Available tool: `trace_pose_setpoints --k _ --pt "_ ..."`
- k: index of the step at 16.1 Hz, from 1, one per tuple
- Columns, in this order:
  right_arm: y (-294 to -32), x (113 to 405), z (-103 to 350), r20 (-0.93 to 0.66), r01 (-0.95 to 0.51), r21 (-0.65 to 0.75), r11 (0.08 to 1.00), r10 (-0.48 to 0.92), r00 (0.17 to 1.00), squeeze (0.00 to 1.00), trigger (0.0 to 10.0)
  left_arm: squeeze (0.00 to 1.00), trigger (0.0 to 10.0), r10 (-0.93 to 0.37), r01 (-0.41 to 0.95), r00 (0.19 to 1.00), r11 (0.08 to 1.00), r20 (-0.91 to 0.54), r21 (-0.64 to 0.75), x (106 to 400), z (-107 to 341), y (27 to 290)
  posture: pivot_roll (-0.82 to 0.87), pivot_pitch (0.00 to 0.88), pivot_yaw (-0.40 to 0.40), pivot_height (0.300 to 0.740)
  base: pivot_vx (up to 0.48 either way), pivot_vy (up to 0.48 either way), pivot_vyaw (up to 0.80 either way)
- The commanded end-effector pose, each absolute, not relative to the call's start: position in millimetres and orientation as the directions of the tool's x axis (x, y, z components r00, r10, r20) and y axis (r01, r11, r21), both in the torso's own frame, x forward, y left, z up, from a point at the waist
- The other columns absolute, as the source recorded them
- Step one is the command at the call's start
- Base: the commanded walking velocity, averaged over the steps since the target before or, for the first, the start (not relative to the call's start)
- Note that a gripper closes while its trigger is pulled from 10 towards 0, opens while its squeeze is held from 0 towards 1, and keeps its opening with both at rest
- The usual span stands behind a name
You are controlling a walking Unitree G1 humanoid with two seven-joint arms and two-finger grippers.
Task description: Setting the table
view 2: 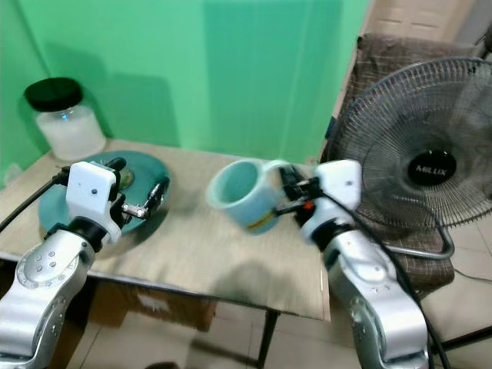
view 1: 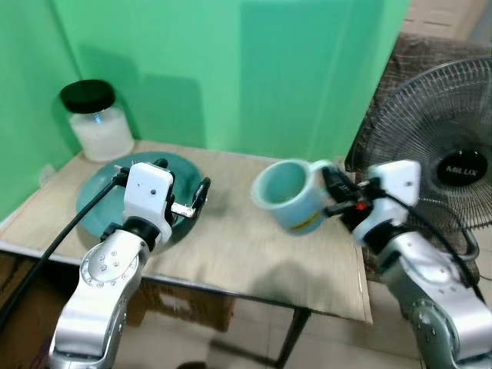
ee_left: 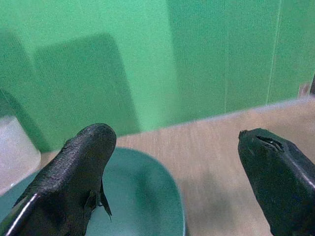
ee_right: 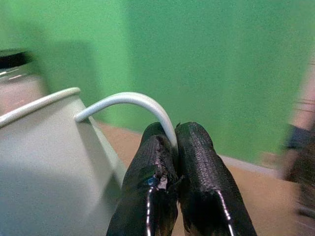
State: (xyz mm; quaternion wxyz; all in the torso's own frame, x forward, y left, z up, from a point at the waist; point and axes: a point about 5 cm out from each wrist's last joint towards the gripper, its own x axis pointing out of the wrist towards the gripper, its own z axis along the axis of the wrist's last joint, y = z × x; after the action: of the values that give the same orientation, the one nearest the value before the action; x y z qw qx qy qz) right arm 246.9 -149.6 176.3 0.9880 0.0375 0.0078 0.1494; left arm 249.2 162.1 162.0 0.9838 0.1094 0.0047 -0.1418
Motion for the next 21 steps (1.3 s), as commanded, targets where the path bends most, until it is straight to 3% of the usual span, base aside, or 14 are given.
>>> trace_pose_setpoints --k 1,9,13,18,21 --pt "-162 247 175 -0.002 -0.207 0.081 0.975 0.208 0.978 0.0 10.0 0.04 10.0 -0.282 0.284 0.958 0.93 -0.043 0.231 250 163 160 0.11 0.0 -0.024 0.74 0.0 0.0 -0.8" --pt "-172 239 176 0.036 -0.028 0.061 0.998 0.026 0.999 0.0 10.0 0.04 10.0 -0.324 0.323 0.945 0.922 -0.033 0.214 258 165 151 0.08 0.0 0.006 0.74 0.0 0.0 -0.8" --pt "-170 240 179 0.052 -0.029 0.047 0.998 0.026 0.998 0.0 10.0 0.05 10.0 -0.329 0.33 0.944 0.921 -0.039 0.206 258 165 148 0.08 0.0 0.0 0.74 0.0 0.0 -0.8" --pt "-169 240 172 0.04 0.011 0.018 1.0 -0.012 0.999 0.0 10.0 0.03 10.0 -0.314 0.313 0.949 0.931 -0.023 0.189 260 166 150 0.08 0.0 0.0 0.74 0.0 0.0 -0.8" --pt "-172 241 169 0.033 0.052 -0.012 0.999 -0.052 0.998 0.0 10.0 0.03 10.0 -0.234 0.235 0.972 0.958 -0.023 0.166 266 163 159 0.06 0.0 0.024 0.74 0.0 0.0 -0.8"
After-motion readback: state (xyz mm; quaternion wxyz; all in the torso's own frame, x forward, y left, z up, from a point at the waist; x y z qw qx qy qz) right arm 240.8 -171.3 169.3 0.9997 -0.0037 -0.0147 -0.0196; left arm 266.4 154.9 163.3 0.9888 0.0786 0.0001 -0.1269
